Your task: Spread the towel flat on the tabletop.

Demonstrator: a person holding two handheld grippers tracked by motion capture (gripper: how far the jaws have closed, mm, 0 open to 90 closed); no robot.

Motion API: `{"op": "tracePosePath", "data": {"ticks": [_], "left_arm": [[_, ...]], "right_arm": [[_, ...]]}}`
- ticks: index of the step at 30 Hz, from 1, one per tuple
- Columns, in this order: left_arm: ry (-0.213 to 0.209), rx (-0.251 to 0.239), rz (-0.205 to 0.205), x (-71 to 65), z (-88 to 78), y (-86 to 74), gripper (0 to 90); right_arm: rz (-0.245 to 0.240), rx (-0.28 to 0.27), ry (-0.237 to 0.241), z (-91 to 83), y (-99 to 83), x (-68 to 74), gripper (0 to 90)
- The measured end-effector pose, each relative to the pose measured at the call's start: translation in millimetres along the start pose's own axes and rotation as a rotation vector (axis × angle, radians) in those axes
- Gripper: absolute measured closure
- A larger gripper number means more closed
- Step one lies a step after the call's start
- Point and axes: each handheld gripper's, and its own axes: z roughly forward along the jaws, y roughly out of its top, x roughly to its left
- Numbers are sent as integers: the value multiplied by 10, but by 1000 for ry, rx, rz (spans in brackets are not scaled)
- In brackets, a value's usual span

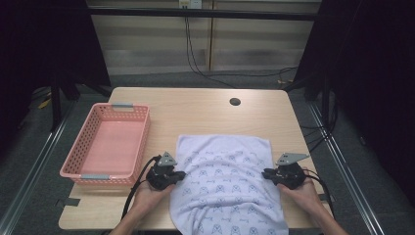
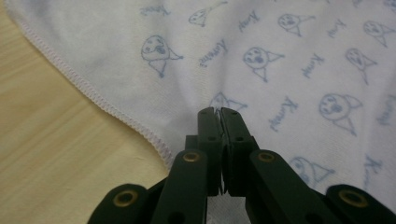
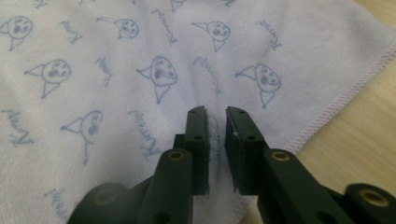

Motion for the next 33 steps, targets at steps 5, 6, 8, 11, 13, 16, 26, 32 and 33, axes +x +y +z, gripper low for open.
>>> {"op": "tracePosePath", "data": {"ticks": [5, 6, 8, 11, 13, 16, 26, 32, 33], "left_arm": [[-93, -5, -37, -44, -70, -101, 886], [-102, -2, -30, -74, -86, -119, 886], [-105, 16, -7, -161, -123, -142, 884], [-133, 41, 11, -331, -187, -193, 855], [-132, 55, 43, -434, -236, -230, 856], [-152, 21, 17, -435, -293, -209, 793], [-59, -40, -88, 70, -55, 198, 719], [-24, -55, -129, 216, 69, 308, 672], [-3, -40, -117, 233, 69, 309, 643]], "right_arm": [[1, 28, 19, -129, -102, 78, 852], [0, 27, 32, -153, -125, 90, 854], [9, 33, 56, -217, -185, 123, 857], [7, 48, 93, -309, -268, 211, 853], [9, 69, 127, -372, -314, 264, 850], [-6, 74, 141, -403, -326, 304, 734], [76, -56, -54, -163, 81, -318, 599], [109, -14, -75, 132, 182, -563, 551], [108, -8, -77, 142, 169, -550, 554]]}}
